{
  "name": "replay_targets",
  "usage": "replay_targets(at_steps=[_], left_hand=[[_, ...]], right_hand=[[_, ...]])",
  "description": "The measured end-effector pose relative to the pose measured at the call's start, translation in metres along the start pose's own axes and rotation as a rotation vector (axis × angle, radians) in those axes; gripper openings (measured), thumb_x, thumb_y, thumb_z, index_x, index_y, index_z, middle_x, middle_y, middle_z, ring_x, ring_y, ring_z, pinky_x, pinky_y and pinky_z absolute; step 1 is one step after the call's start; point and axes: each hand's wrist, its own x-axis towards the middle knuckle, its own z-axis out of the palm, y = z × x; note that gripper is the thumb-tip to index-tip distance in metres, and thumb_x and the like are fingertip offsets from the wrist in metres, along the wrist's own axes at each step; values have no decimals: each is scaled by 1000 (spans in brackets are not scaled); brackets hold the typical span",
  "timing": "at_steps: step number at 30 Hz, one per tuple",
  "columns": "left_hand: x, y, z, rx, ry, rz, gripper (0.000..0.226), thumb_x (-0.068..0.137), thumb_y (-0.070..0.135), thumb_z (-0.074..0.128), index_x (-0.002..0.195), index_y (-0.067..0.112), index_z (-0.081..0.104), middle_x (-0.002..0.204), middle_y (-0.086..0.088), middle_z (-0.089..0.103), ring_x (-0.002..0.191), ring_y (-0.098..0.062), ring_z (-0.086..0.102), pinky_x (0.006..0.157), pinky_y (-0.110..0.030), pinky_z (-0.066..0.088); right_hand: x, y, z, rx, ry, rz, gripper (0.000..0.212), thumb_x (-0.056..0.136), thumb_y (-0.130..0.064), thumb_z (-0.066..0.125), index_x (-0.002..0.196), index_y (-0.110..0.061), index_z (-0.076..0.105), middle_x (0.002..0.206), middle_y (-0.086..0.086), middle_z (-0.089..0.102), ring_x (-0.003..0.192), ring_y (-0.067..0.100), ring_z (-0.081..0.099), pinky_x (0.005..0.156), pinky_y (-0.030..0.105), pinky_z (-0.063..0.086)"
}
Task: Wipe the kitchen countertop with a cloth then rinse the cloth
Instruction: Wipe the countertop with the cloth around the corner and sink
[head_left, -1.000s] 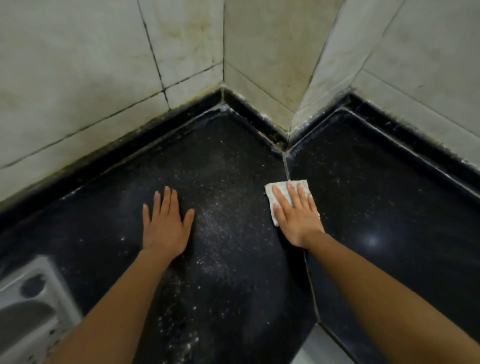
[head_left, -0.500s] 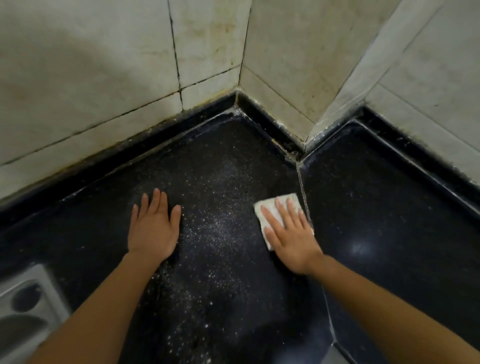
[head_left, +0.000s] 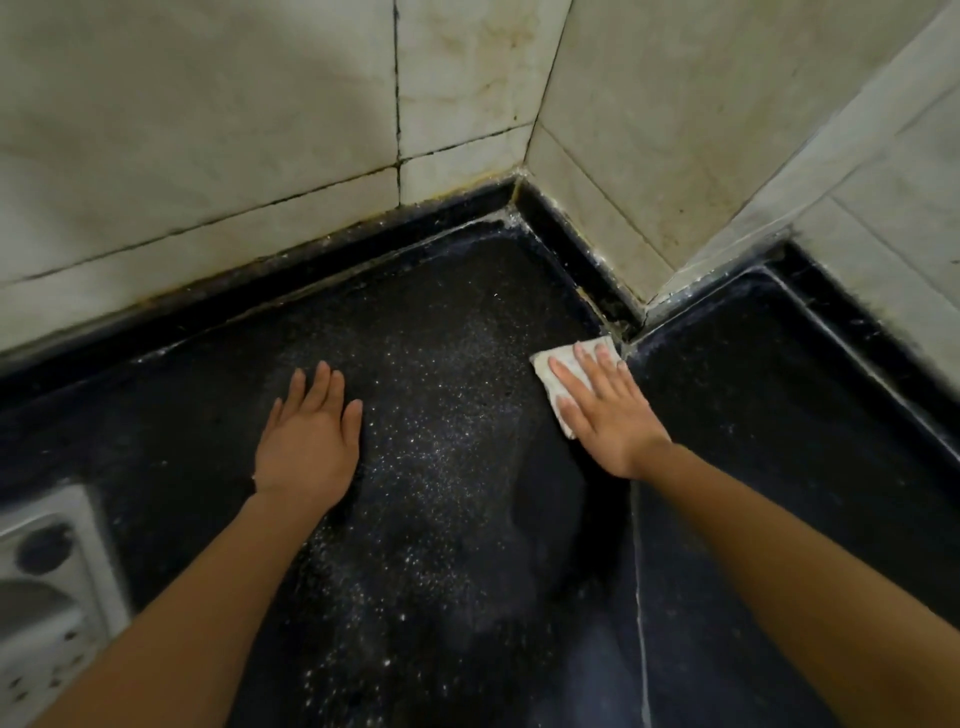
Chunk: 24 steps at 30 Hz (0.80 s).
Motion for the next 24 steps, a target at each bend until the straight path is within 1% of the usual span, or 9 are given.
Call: replay_targets(at_steps=[2,6,9,12,15,17,18,21,24], left_hand=[[0,-1,1,-9,3,-10,58,100,42,13,151,13,14,160,0,5,147,-21,2,119,-39,11],[-1,2,3,-30,31,-30,57,100,41,16,150,14,17,159,1,7,147,-19,2,119,-37,9],[-2,2,2,-33,50,-29,56,101,40,17,150,14,17,159,1,8,146,-19,2,119,-36,5],[-2,5,0,-42,50,-29,56,101,40,18,150,13,18,159,-1,9,146,-20,3,118,-36,4],[-4,8,0,-42,44,-43,56,101,39,18,150,13,18,159,-1,9,146,-21,3,119,-37,5],[-5,8,-2,-43,43,-51,56,101,39,18,150,13,18,159,-1,9,146,-21,3,119,-38,5],[-5,8,-3,-49,43,-53,55,101,39,18,150,13,18,159,-2,10,146,-21,4,119,-39,4],[-5,9,-4,-67,40,-55,55,101,38,18,150,13,19,159,-1,10,146,-20,4,119,-39,3],[-5,8,-5,-80,37,-59,54,101,37,18,150,14,19,159,0,10,147,-19,3,119,-39,2]], right_hand=[[25,2,-10,-20,-7,-22,53,102,-48,8,150,-38,-12,160,1,-19,145,20,-24,117,34,-15],[70,3,-23,-38,-22,-76,54,102,-48,9,150,-37,-12,160,2,-19,145,22,-22,116,35,-14],[90,-5,-29,15,-20,-35,54,102,-50,10,152,-38,-7,161,2,-17,146,23,-20,117,38,-11],[85,-18,-27,51,-20,-21,54,102,-48,10,153,-36,-7,160,4,-18,145,24,-22,116,39,-14],[54,-35,-13,15,-45,-136,57,97,-53,0,151,-36,-10,160,7,-17,145,25,-24,115,38,-18],[26,-44,-2,-23,-47,-211,64,90,-55,-10,151,-36,-12,161,10,-12,145,29,-21,115,39,-17],[12,-48,4,-41,-46,-256,62,92,-55,-10,151,-35,-11,161,12,-9,146,31,-18,115,39,-17],[-33,-53,22,-57,-39,-455,54,101,-49,0,152,-35,-3,160,13,1,146,37,-10,117,43,-9],[-54,-37,23,-88,-116,-641,52,104,-49,15,152,-40,-1,162,4,-6,147,27,-17,117,39,-11]])
